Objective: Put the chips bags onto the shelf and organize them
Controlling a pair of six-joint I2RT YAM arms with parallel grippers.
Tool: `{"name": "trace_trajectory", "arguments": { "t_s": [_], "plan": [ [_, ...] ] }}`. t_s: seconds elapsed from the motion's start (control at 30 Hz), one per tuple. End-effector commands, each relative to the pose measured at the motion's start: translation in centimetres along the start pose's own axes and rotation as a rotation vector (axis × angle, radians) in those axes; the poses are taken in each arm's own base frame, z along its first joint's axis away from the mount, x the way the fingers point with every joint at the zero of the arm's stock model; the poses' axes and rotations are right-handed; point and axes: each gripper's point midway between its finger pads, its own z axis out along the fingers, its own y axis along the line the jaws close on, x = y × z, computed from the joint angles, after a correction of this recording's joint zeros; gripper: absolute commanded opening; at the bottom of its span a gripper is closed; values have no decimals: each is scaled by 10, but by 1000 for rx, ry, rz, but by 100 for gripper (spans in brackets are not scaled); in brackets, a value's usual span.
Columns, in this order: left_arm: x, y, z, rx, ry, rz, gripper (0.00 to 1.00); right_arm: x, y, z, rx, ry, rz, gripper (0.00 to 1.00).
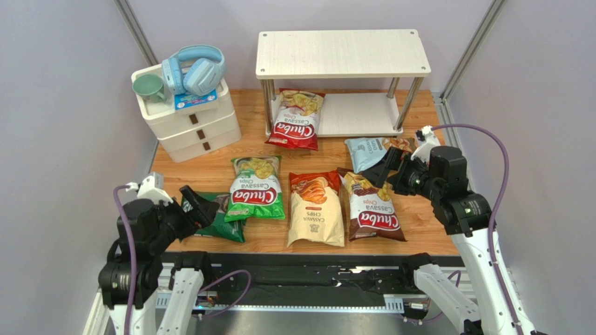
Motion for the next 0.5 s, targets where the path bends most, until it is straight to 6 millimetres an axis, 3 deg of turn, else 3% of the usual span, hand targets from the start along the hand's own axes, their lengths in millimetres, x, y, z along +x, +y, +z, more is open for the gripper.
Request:
{"name": "trace_trajectory", "arguments": {
  "t_s": [0.0, 0.07, 0.1, 0.17, 0.27, 0.33, 0.37, 0.4, 0.47],
  "plan": [
    [-31, -37, -37, 200, -247, -74, 99, -13, 31, 5, -132, -24, -20, 100],
    [-35, -20, -38, 93, -262, -72, 99, -14, 15, 3, -30, -17, -43, 100],
    [-31, -13, -33, 25, -187, -55, 99, -10, 9, 3, -4, 2, -61, 100],
    [-25, -6, -26, -26, -107, 8, 99, -1, 12, 5, -36, 41, -64, 100],
    [-8, -14, -11, 70, -63, -2, 99, 8, 26, 3, -131, 58, -42, 100],
    [-2, -32, 0, 195, -46, -60, 99, 12, 30, 0, -166, 50, -33, 100],
    [12, -28, 14, 219, -13, -80, 98, 13, 33, -3, -187, 48, -38, 100],
    [10, -34, 19, 266, -24, -86, 98, 13, 35, -5, -198, 42, -44, 100],
    [9, -23, 30, 213, -28, -70, 98, 12, 40, -13, -223, 30, -68, 100]
  ]
}}
